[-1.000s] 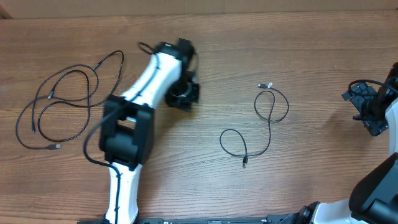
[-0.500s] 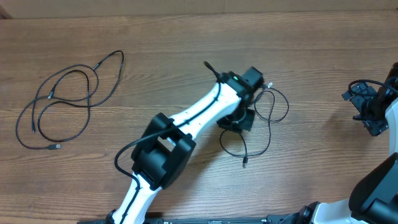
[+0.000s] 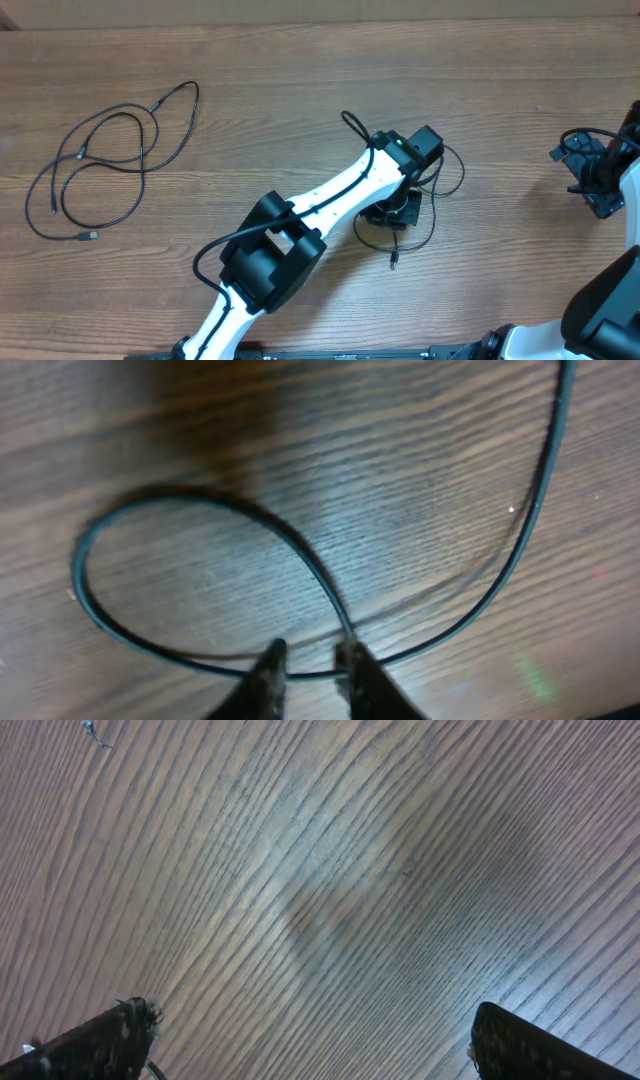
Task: Untangle cables
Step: 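Move the left gripper rightward to the remaining cable at center-right, then grasp the remaining black cable with the left gripper and lift it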
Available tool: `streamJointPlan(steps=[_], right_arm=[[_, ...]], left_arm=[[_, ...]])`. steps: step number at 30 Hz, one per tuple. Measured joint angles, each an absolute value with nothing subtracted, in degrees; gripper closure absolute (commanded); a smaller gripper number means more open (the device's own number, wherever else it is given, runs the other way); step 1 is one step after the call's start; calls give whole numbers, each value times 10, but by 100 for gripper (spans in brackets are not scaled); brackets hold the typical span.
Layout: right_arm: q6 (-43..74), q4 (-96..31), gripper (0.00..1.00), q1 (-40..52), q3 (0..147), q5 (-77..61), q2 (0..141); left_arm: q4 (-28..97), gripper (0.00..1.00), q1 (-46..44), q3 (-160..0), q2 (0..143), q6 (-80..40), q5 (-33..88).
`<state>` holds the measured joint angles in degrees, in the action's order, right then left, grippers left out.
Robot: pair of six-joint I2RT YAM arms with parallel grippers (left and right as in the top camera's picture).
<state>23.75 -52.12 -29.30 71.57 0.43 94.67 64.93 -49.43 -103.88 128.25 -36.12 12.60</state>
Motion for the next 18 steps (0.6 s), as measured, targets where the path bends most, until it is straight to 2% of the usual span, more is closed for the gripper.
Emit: streamJointPlan(steps=[2, 13, 16, 18], right_arm=[[237, -521, 0, -293, 716, 4, 947], [237, -521, 0, -293, 716, 4, 947], [237, -521, 0, -293, 716, 4, 947], [238, -521, 0, -293, 716, 4, 947]], left_arm=[[641, 61, -504, -1038, 1282, -384, 116], [629, 63, -554, -1037, 1282, -446, 35], [628, 72, -559, -1037, 1284, -451, 27], [624, 73, -562, -1037, 1289, -453, 25]])
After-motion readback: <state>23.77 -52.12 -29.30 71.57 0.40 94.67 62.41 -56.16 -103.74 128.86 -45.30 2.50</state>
